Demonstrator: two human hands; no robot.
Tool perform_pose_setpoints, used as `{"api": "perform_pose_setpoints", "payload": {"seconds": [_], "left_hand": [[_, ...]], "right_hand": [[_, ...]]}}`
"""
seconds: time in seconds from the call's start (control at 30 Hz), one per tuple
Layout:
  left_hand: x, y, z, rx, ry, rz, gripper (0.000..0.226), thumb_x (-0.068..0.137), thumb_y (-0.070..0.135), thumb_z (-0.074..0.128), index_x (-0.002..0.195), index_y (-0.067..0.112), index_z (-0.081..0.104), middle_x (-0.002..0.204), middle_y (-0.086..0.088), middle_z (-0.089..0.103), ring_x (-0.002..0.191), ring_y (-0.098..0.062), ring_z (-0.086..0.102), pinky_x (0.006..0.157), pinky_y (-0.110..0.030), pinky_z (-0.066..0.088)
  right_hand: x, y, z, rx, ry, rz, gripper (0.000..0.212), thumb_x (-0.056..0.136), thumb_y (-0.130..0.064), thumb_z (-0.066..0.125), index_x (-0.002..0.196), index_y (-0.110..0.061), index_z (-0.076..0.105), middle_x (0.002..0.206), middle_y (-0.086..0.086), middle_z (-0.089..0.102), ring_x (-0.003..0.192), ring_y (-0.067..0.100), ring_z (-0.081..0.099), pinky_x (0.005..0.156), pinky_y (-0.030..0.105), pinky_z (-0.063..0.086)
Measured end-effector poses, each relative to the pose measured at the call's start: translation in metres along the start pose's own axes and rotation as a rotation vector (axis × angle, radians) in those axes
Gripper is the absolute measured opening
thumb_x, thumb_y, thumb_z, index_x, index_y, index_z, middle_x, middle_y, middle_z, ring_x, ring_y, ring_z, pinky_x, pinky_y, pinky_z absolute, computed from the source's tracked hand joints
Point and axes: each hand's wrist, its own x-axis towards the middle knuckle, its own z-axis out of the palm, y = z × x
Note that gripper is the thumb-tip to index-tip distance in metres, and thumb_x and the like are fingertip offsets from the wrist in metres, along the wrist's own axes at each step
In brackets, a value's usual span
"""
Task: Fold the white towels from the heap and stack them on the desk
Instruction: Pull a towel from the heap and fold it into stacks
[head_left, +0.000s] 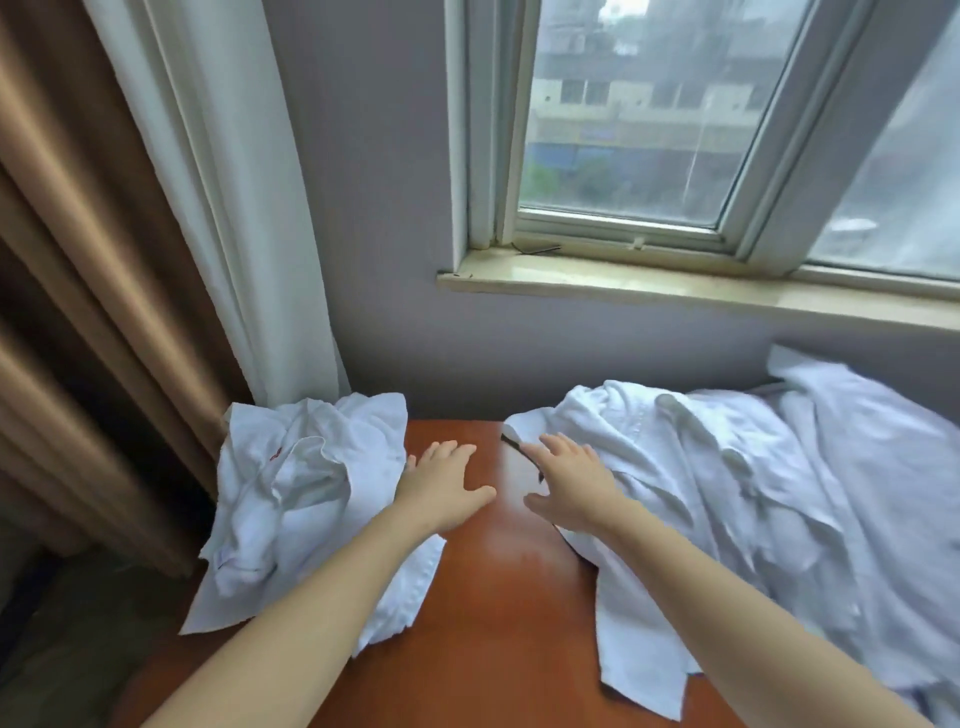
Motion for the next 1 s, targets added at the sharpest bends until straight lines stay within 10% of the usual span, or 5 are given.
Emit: {"api": "perform_pose_setpoints", "payload": {"seconds": [0.53,0.77,1.0], "left_hand": [[0.044,0.214,0.057,0.009,-0.059,0.235,0.072,0.088,0.050,0.053,0.151,0.023,0.030,0.154,0.004,0.033,0.144,-0.017,0.025,0.118,-0.046,0.018],[0.072,0.230,0.088,-0.001,-0.046,0.085,0.088,0.086,0.061,0.052,0.156,0.024,0.014,0.164,-0.003,0.004,0.151,-0.025,-0.003,0.120,-0.050,0.014],[0.102,0.228,0.117,-0.158,-0.114,-0.138,0.105,0.078,0.071,0.059,0.154,0.040,-0.006,0.161,0.001,-0.025,0.149,-0.036,-0.013,0.118,-0.055,0.011]], "right_hand": [[-0.094,0.213,-0.045,-0.001,0.024,0.282,0.069,0.087,-0.038,0.057,0.149,-0.025,0.031,0.149,0.001,0.033,0.142,0.023,0.025,0.115,0.045,0.023],[-0.068,0.256,-0.034,0.093,0.012,0.294,0.081,0.084,-0.049,0.057,0.152,-0.024,0.022,0.145,-0.002,0.037,0.132,0.020,0.034,0.108,0.044,0.033],[-0.034,0.276,-0.009,0.323,-0.098,0.366,0.115,0.067,-0.075,0.063,0.156,-0.031,0.004,0.164,0.000,0.006,0.151,0.025,0.005,0.117,0.053,0.020]]}}
